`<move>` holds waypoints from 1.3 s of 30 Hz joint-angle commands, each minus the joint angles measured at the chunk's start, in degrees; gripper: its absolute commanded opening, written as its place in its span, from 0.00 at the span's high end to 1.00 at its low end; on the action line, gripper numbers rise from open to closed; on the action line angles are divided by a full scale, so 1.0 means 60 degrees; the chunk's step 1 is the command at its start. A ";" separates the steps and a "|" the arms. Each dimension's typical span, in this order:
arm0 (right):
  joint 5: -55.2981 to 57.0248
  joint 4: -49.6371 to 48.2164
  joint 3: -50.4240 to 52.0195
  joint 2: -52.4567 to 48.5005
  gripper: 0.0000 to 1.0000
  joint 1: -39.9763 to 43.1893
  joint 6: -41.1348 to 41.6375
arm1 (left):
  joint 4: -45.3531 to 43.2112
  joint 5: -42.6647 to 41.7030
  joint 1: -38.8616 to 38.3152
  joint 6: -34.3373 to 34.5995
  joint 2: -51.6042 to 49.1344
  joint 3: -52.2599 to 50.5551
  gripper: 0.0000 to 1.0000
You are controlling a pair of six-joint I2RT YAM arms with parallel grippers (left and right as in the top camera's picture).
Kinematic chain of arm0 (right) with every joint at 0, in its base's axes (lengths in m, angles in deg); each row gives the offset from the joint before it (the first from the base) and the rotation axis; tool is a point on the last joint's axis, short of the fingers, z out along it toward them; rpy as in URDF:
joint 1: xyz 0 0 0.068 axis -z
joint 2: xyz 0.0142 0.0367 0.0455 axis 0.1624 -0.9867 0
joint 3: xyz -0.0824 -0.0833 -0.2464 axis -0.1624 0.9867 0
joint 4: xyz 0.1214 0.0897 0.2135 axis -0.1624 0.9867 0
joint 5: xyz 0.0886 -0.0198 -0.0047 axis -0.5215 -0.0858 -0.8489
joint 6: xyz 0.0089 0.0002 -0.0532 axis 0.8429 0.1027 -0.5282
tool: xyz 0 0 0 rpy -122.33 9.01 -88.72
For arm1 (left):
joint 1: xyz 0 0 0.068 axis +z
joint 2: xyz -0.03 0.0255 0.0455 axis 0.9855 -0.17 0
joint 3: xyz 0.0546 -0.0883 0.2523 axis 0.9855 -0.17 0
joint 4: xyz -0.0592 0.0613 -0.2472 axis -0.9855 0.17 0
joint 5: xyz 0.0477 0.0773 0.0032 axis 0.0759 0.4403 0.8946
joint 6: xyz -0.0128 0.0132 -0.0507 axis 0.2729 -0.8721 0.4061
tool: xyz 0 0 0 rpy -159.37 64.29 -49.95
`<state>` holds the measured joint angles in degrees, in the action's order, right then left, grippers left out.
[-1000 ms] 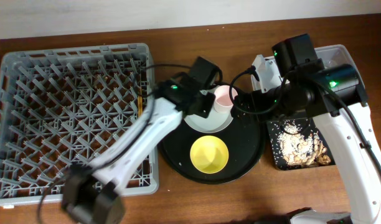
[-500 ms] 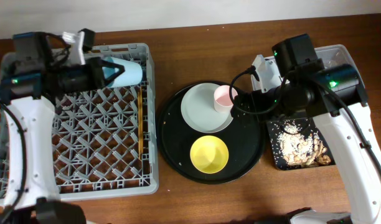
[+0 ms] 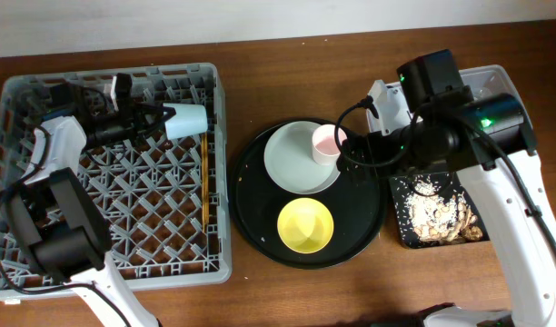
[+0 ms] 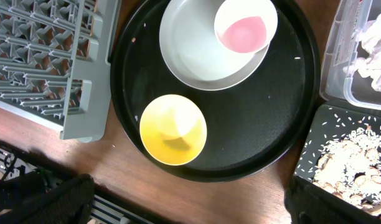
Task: Sort waste into correct bins and load items into the dishwasher rack
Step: 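Carry the blue cup to the rack and set it down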
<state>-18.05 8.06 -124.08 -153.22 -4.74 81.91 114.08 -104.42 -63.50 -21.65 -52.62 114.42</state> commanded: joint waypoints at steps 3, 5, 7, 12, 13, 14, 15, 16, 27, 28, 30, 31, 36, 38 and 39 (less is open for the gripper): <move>-0.0044 0.0000 -0.0058 0.0025 0.01 -0.0051 -0.0098 | 0.0546 0.3901 0.0372 -0.0186 -0.0350 0.0080 0.91; -0.0044 0.0000 -0.0058 0.0025 0.01 -0.0051 -0.0098 | 0.0342 0.2262 0.0379 -0.0182 -0.0350 0.0080 1.00; -0.0044 0.0000 -0.0058 0.0025 0.01 -0.0051 -0.0098 | -0.0317 -0.0036 0.0368 0.0015 -0.0350 0.0080 1.00; -0.0044 0.0000 -0.0058 0.0025 0.01 -0.0051 -0.0098 | -0.0670 -0.0892 -0.0029 0.0040 -0.0353 0.0040 1.00; -0.0044 0.0000 -0.0058 0.0025 0.01 -0.0051 -0.0098 | -0.0809 -0.1260 -0.0102 0.0040 -0.0353 0.0044 1.00; -0.0044 0.0000 -0.0058 0.0025 0.01 -0.0051 -0.0098 | -0.0856 -0.1249 -0.0208 0.0044 -0.0353 0.0044 1.00; -0.0044 0.0000 -0.0058 0.0025 0.01 -0.0051 -0.0098 | -0.0889 -0.1206 -0.0342 0.0040 -0.0353 0.0040 1.00; -0.0044 0.0000 -0.0058 0.0025 0.01 -0.0051 -0.0098 | -0.0922 -0.0958 -0.0459 0.0044 -0.0353 0.0040 1.00; -0.0044 0.0000 -0.0058 0.0025 0.01 -0.0051 -0.0098 | 0.0747 0.5741 -0.0433 0.0102 -0.0353 0.0036 1.00; -0.0044 0.0000 -0.0058 0.0025 0.01 -0.0051 -0.0098 | 0.0812 0.5876 -0.0426 0.0004 -0.0353 0.0036 1.00; -0.0044 0.0000 -0.0058 0.0025 0.01 -0.0051 -0.0098 | 0.0892 0.5887 -0.0426 -0.0047 -0.0353 0.0036 1.00; -0.0044 0.0000 -0.0058 0.0025 0.01 -0.0051 -0.0098 | 0.0980 0.6065 -0.0426 -0.0047 -0.0353 0.0036 1.00; -0.0044 0.0000 -0.0058 0.0025 0.01 -0.0051 -0.0098 | 0.1053 0.5552 -0.0426 -0.0484 -0.0353 0.0033 1.00; -0.0044 0.0000 -0.0058 0.0025 0.01 -0.0051 -0.0098 | 0.0590 0.3694 -0.0426 -0.0517 -0.0353 0.0033 1.00; -0.0044 0.0000 -0.0058 0.0025 0.01 -0.0051 -0.0098 | 0.0437 0.3122 -0.0426 -0.0532 -0.0353 0.0033 1.00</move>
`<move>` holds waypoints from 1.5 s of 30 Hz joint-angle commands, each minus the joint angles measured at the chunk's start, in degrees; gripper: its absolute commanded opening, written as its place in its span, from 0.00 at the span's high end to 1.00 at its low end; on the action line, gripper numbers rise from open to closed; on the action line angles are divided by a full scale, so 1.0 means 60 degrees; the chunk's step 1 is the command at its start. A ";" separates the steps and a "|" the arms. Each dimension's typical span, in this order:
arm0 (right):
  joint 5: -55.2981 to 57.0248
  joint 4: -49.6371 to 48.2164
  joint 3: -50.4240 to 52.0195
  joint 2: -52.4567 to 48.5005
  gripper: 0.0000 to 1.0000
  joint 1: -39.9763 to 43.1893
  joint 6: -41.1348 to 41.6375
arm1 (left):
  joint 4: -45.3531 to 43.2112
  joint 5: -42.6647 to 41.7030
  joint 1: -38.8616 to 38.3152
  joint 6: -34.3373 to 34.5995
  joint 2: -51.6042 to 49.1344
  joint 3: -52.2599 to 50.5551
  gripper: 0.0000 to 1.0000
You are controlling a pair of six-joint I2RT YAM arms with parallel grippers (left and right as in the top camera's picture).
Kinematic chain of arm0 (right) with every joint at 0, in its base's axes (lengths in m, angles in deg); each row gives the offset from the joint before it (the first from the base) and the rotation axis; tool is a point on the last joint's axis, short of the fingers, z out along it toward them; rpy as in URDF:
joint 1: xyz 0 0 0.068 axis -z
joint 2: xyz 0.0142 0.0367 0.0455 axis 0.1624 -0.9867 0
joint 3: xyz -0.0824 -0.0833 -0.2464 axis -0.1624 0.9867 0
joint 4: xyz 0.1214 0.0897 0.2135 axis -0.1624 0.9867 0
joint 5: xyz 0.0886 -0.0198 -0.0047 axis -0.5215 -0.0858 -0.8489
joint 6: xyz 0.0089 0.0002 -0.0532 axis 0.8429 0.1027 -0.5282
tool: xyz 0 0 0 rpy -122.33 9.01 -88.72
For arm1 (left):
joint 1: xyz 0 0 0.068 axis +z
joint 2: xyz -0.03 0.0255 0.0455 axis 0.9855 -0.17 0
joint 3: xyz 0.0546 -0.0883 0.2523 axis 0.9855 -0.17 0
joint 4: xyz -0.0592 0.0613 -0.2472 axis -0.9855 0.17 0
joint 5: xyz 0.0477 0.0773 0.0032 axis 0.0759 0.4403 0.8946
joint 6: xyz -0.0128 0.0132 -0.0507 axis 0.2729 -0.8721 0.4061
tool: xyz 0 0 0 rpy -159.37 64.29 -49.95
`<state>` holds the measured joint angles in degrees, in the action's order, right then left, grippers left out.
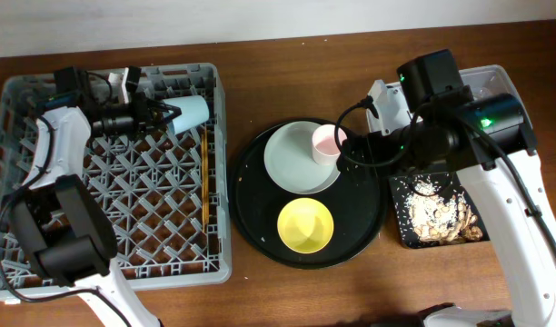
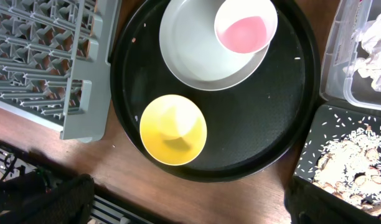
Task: Sort waste into correct bins and load items into the dishwasher rack
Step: 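Carry the blue cup to the rack and set it down, then grasp the pink cup with the left gripper and lift it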
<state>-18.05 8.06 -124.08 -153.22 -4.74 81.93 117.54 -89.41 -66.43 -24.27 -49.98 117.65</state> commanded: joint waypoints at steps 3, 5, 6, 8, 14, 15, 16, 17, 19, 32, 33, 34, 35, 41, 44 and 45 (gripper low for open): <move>-0.0044 0.0000 -0.0058 0.0025 0.01 -0.0051 -0.0102 | -0.0219 -0.0922 0.0062 -0.0729 -0.0798 -0.0572 1.00; -0.0044 0.0000 -0.0058 0.0025 0.01 -0.0051 -0.0102 | -0.0783 -0.0831 0.0062 -0.0758 -0.0882 -0.0954 1.00; -0.0044 0.0000 -0.0058 0.0025 0.01 -0.0051 -0.0102 | -0.0783 -0.0605 0.0062 -0.0758 -0.1027 -0.1002 1.00; -0.0044 0.0000 -0.0058 0.0025 0.01 -0.0051 -0.0102 | -0.0721 -0.0492 0.0073 -0.0747 -0.1654 -0.1064 1.00; -0.0044 0.0000 -0.0058 0.0025 0.01 -0.0051 -0.0102 | 0.0823 0.0780 0.0794 -0.0725 -0.1770 -0.1042 1.00; -0.0044 0.0000 -0.0058 0.0025 0.01 -0.0051 -0.0102 | 0.1115 0.1035 0.0969 -0.0729 -0.1716 -0.1038 1.00; -0.0044 0.0000 -0.0058 0.0025 0.01 -0.0051 -0.0102 | 0.1319 0.1315 0.1089 -0.0729 -0.1636 -0.1038 0.99; -0.0044 0.0000 -0.0058 0.0025 0.01 -0.0051 -0.0102 | 0.1443 0.1559 0.1173 -0.0729 -0.1541 -0.1035 0.90; -0.0044 0.0000 -0.0058 0.0025 0.01 -0.0051 -0.0102 | 0.1676 0.1942 0.1319 -0.0721 -0.0973 -0.0962 0.62; -0.0044 0.0000 -0.0058 0.0025 0.01 -0.0051 -0.0102 | 0.1268 0.5916 -0.1643 0.0805 0.5665 -0.0412 0.56; -0.0044 0.0000 -0.0058 0.0025 0.01 -0.0051 -0.0102 | 0.0947 0.6029 -0.2572 0.0801 0.5512 -0.0419 0.56; -0.0044 0.0000 -0.0058 0.0025 0.01 -0.0051 -0.0102 | 0.0503 0.6058 -0.3657 0.0801 0.5235 -0.0423 0.55; -0.0044 0.0000 -0.0058 0.0025 0.01 -0.0051 -0.0102 | -0.0120 0.6102 -0.5013 0.0801 0.4670 -0.0423 0.55; -0.0044 0.0000 -0.0058 0.0025 0.01 -0.0051 -0.0102 | -0.1960 0.6528 -0.8047 0.0805 0.2171 -0.0423 0.51; -0.0044 0.0000 -0.0058 0.0025 0.01 -0.0051 -0.0102 | -0.3228 0.6936 -0.8612 0.0805 0.1045 -0.0423 0.51; -0.0044 0.0000 -0.0058 0.0025 0.01 -0.0051 -0.0102 | -0.3432 0.7315 -0.8768 0.0798 0.0892 -0.0423 0.51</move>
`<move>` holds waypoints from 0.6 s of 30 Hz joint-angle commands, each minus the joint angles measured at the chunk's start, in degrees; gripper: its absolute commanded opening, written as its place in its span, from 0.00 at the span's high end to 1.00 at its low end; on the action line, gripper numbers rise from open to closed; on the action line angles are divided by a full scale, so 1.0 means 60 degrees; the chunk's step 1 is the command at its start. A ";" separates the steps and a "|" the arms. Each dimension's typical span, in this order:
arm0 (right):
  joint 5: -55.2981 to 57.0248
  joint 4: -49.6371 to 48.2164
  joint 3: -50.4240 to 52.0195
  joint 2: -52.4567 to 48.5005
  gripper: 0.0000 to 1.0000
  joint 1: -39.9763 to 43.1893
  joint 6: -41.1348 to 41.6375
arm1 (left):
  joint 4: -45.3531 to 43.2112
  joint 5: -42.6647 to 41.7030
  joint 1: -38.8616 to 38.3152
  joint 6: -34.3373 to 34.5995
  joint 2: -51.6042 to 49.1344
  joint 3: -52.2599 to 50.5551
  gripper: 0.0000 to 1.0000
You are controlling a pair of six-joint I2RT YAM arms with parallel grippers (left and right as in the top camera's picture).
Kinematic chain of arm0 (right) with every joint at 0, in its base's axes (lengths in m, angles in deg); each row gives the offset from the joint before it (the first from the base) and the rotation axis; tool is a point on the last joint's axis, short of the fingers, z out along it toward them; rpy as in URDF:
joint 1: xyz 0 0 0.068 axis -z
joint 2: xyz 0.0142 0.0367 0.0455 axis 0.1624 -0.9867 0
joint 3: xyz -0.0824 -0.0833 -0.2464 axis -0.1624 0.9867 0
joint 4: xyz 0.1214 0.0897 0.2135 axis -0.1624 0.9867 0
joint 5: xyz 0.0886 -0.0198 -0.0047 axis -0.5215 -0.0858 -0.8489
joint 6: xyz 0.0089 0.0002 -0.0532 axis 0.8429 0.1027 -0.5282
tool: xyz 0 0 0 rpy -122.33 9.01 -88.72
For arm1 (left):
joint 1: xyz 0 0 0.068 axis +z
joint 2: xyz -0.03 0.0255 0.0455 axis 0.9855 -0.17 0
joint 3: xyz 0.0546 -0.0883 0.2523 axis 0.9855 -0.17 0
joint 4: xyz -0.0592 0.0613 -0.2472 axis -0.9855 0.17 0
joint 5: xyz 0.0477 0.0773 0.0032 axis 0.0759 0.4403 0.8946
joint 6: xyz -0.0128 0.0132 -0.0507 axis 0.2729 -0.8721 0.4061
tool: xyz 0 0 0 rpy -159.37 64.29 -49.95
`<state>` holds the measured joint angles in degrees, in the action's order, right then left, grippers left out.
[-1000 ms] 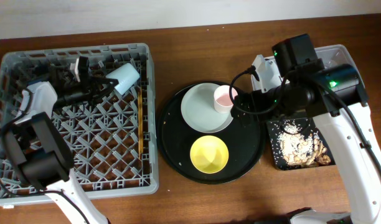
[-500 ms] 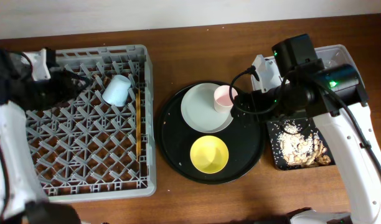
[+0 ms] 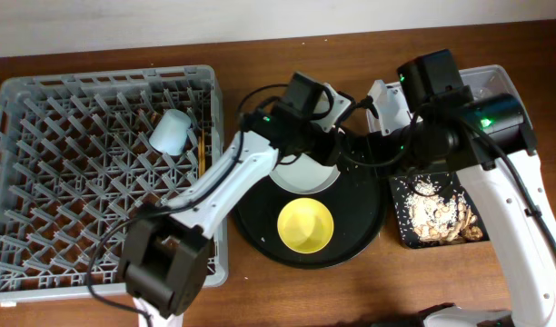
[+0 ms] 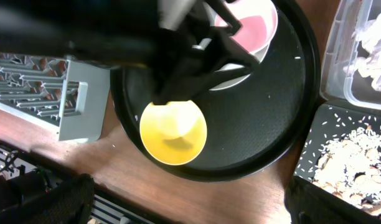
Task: Sort waste into correct bins and load items into the dishwasher rack
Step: 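Grasp the pink cup with the left gripper and lift it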
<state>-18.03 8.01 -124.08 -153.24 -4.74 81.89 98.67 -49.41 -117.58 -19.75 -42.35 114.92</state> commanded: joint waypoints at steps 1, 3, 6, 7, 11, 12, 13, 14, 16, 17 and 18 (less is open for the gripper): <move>-0.0047 0.0007 -0.0058 0.0029 0.01 -0.0051 -0.0095 | -0.0361 0.1035 -0.0350 0.0036 -0.0397 0.0033 0.52; -0.0047 0.0007 -0.0058 0.0029 0.01 -0.0051 -0.0095 | -0.0710 0.2645 -0.0929 0.0007 -0.0510 0.0029 0.52; -0.0047 0.0007 -0.0058 0.0029 0.01 -0.0051 -0.0095 | -0.1064 0.3996 -0.1388 -0.0044 -0.0776 0.0029 0.59; -0.0047 0.0007 -0.0058 0.0029 0.01 -0.0051 -0.0095 | -0.1122 0.4422 -0.1461 -0.0251 -0.1013 0.0029 0.63; -0.0047 0.0007 -0.0058 0.0029 0.01 -0.0051 -0.0095 | -0.1137 0.5278 -0.1443 -0.0244 -0.1315 0.0029 0.65; -0.0047 0.0007 -0.0058 0.0029 0.01 -0.0051 -0.0095 | -0.1129 0.5278 -0.1443 -0.0244 -0.1315 0.0029 0.68; -0.0047 0.0007 -0.0058 0.0029 0.01 -0.0051 -0.0095 | -0.1126 0.5278 -0.1443 -0.0244 -0.1315 0.0029 0.75; -0.0047 0.0007 -0.0058 0.0029 0.01 -0.0051 -0.0095 | -0.1122 0.5282 -0.1443 -0.0248 -0.1333 0.0029 0.80; -0.0047 0.0007 -0.0058 0.0029 0.01 -0.0051 -0.0095 | -0.1126 0.5472 -0.1432 -0.0248 -0.1333 0.0029 1.00; -0.0047 0.0007 -0.0058 0.0029 0.01 -0.0051 -0.0095 | -0.1129 0.5610 -0.1432 -0.0251 -0.1322 0.0033 1.00; -0.0047 0.0011 -0.0058 0.0029 0.01 -0.0051 -0.0095 | -0.1122 0.5610 -0.1432 -0.0248 -0.1271 0.0033 1.00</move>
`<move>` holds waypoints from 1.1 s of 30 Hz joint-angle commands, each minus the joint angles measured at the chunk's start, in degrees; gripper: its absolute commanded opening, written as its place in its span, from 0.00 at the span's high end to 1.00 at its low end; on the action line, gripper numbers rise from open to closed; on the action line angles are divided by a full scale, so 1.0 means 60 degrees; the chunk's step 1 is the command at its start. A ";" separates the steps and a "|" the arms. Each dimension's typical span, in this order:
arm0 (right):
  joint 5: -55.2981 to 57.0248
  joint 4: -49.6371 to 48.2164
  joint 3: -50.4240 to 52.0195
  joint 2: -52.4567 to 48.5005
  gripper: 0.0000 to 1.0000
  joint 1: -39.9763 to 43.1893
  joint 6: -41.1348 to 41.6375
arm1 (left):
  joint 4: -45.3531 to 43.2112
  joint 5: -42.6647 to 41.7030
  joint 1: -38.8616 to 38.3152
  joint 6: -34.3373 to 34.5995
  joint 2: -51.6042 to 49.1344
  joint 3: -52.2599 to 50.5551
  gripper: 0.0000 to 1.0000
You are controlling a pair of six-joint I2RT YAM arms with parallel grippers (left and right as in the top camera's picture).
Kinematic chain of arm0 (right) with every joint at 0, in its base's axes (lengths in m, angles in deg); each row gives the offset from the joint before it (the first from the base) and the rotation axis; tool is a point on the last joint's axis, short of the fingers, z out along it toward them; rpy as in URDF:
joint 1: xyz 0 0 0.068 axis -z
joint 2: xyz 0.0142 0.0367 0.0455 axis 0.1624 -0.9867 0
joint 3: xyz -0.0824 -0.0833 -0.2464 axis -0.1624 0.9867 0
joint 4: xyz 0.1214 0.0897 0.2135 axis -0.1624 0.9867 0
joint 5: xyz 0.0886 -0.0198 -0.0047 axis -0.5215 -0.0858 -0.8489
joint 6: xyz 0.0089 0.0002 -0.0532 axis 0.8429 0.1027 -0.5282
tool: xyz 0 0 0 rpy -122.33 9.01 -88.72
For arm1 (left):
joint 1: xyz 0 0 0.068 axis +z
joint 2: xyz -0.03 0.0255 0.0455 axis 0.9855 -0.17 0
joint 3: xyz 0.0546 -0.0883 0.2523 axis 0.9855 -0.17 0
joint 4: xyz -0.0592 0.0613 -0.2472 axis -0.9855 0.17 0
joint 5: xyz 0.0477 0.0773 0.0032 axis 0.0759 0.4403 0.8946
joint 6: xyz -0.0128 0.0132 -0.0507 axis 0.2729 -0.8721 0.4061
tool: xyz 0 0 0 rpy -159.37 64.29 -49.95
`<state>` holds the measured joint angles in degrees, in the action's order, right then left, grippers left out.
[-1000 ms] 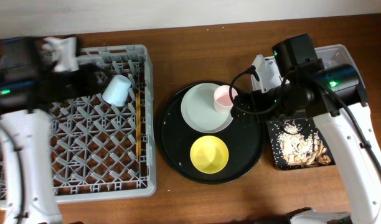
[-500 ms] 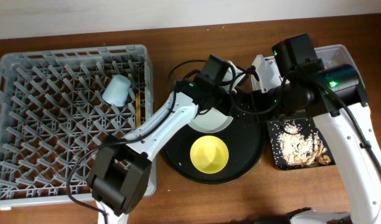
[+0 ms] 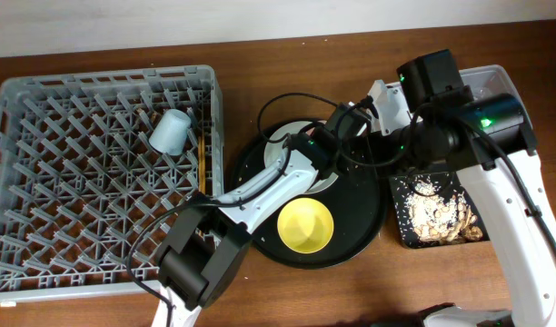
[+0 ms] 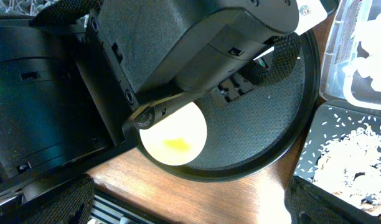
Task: Sort waste into correct bins and load items into the dishwasher rack
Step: 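Grasp the pink cup with the left gripper and lift it, then place the pink cup into the rack with the left gripper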
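Observation:
My left arm stretches from the grey dishwasher rack [image 3: 219,109] across the black tray [image 3: 369,213]. Its gripper [image 3: 340,127] sits over the back of the white plate [image 3: 280,143], and the jaws are hidden under its body. The pink cup does not show beneath it. A yellow bowl [image 3: 305,225] stands on the tray's front part, also seen as the yellow bowl [image 4: 175,140] in the right wrist view. A white cup [image 3: 169,130] lies in the rack's back right. My right gripper [image 4: 190,202] hangs open high above the tray's front edge, holding nothing.
A clear bin [image 4: 365,50] with crumpled paper stands at the right back. In front of it is a black bin [image 3: 437,211] with rice and food scraps. A thin yellow stick [image 3: 203,163] lies along the rack's right side.
My left arm has reached further right over the tray and now covers the pink cup and most of the plate. The right arm, yellow bowl and white cup have not moved.
My left gripper held the white cup over the back of the rack, then nearer its back right corner. Later the cup lay free in the rack and the left gripper was over the plate by the pink cup. Now it covers that cup.

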<state>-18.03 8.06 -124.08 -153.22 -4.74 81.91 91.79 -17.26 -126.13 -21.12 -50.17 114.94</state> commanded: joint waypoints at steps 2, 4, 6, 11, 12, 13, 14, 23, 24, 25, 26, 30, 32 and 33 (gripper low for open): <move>-0.0047 0.0000 -0.0058 0.0025 0.01 -0.0051 -0.0098 | 0.0208 0.0244 0.0131 -0.0011 0.0616 0.0040 1.00; -0.0047 0.0000 -0.0058 0.0025 0.01 -0.0051 -0.0098 | 0.0841 0.0186 0.0550 -0.0007 0.1603 0.0040 1.00; -0.0047 0.0000 -0.0058 0.0025 0.01 -0.0051 -0.0098 | 0.1716 -0.0743 0.1242 -0.0011 0.2317 0.0040 1.00; -0.0047 0.0000 -0.0058 0.0025 0.01 -0.0051 -0.0098 | 0.3807 -1.0357 0.5370 0.0055 0.3049 0.0036 1.00; -0.0047 0.0000 -0.0058 0.0025 0.01 -0.0051 -0.0098 | 0.4506 -1.1668 0.6390 -0.0168 0.3049 0.0036 1.00; -0.0047 0.0000 -0.0058 0.0025 0.01 -0.0051 -0.0098 | 0.5461 -1.2848 0.7202 -0.1086 0.3045 0.0029 1.00; -0.0047 0.0000 -0.0058 0.0025 0.01 -0.0051 -0.0098 | 0.6790 -1.3209 0.8062 -0.2229 0.3045 0.0022 1.00; -0.0047 0.0000 -0.0058 0.0025 0.01 -0.0051 -0.0098 | 0.8094 -1.4378 1.1296 -0.6524 0.3045 -0.4495 1.00; -0.0047 0.0000 -0.0058 0.0025 0.01 -0.0051 -0.0098 | 0.7686 -1.4371 1.1741 -0.6524 0.3045 -0.4830 1.00; -0.0047 0.0000 -0.0058 0.0025 0.01 -0.0051 -0.0098 | 0.7413 -1.4342 1.2014 -0.6524 0.3038 -0.4958 1.00; -0.0047 0.0000 -0.0058 0.0025 0.01 -0.0051 -0.0098 | 0.7311 -1.4349 1.2163 -0.6521 0.3027 -0.5013 1.00; -0.0047 0.0000 -0.0058 0.0025 0.01 -0.0051 -0.0098 | 0.7235 -1.6262 1.2178 -0.6153 0.3009 -0.5009 1.00; -0.0047 0.0000 -0.0058 0.0025 0.01 -0.0051 -0.0098 | 0.6929 -1.6262 1.2152 -0.5971 0.3009 -0.5013 1.00; -0.0047 0.0000 -0.0058 0.0025 0.01 -0.0051 -0.0098 | 0.6921 -1.6262 1.2142 -0.5978 0.3009 -0.5013 1.00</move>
<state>-18.03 8.04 -124.10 -153.22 -4.74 81.91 133.64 -111.70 -53.10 -57.60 -32.58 85.08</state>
